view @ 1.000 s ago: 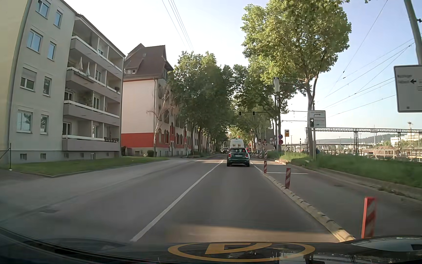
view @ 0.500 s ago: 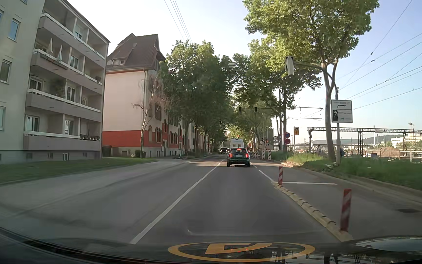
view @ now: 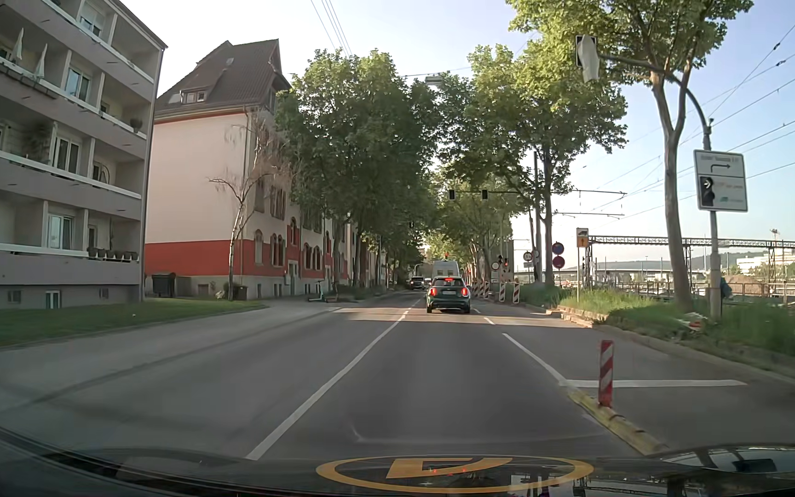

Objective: Follow the waypoints while adhering to traffic rules and regulations

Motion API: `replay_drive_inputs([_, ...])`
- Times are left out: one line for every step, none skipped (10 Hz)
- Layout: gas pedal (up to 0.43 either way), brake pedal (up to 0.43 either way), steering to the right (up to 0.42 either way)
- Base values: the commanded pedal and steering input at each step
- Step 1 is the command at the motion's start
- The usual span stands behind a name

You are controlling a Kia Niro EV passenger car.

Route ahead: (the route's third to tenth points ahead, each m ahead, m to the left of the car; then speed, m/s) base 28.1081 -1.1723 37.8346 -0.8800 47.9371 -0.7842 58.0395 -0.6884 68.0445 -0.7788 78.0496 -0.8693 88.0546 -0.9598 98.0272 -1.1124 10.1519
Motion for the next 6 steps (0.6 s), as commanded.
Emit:
replay_drive_inputs([0.118,0.000,0.004])
replay_drive_inputs([0.118,0.000,0.005])
replay_drive_inputs([0.118,0.000,0.005])
replay_drive_inputs([0.118,0.000,0.005])
replay_drive_inputs([0.110,0.000,0.005])
replay_drive_inputs([0.098,0.000,0.005])
